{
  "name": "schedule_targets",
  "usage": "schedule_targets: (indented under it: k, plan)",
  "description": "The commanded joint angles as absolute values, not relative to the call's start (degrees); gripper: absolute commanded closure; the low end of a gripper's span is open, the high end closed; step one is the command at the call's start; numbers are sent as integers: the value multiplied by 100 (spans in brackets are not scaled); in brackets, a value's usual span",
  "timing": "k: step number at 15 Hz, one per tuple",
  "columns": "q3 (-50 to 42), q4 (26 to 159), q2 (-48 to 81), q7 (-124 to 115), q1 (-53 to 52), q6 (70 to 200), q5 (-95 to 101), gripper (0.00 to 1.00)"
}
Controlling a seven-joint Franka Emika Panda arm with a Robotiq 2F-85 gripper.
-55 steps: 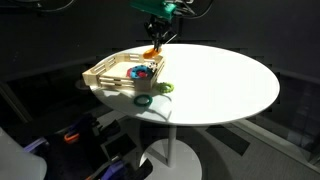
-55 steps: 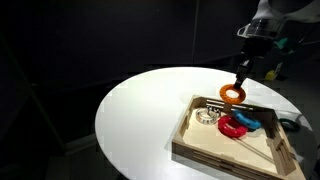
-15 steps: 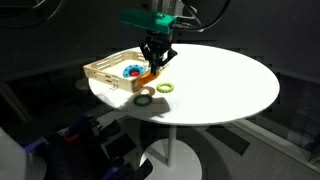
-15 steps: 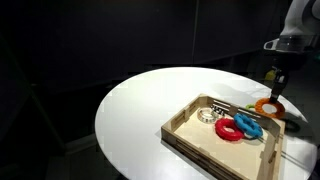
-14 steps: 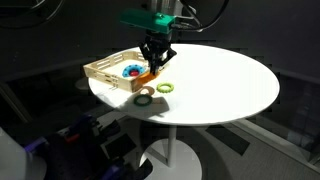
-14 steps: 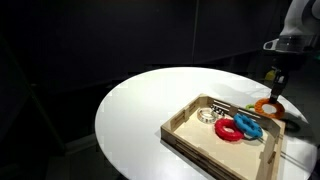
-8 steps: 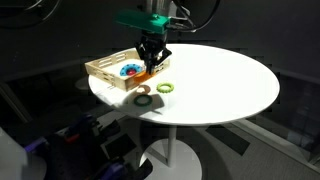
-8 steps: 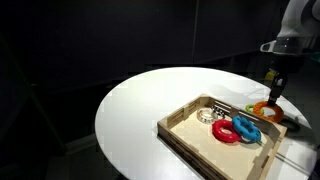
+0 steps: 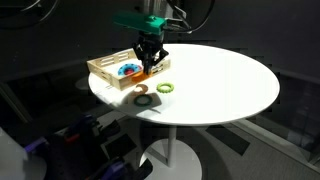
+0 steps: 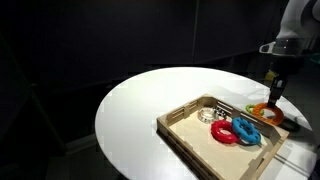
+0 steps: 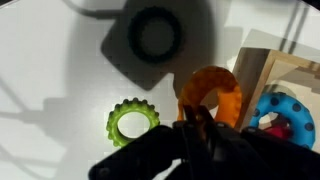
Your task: Put the transparent and stripped rings in the box, then remove the orange ring from the box and move the box behind
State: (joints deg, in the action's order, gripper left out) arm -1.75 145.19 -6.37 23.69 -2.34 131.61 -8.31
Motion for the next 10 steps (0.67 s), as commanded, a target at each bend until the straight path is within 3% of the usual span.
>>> schedule_targets:
  k: [1, 6, 7, 8, 10]
  plan:
    - [-254, 14669, -842, 2369, -112, 13176, -813, 96]
    - [-349, 14735, -797, 2355, 22, 13188, -786, 94]
    - [-352, 14748, -791, 2349, 32, 13181, -780, 66]
    - [-354, 14760, -792, 2352, 40, 13172, -785, 67]
    - [-356, 14769, -813, 2370, 38, 13130, -800, 57]
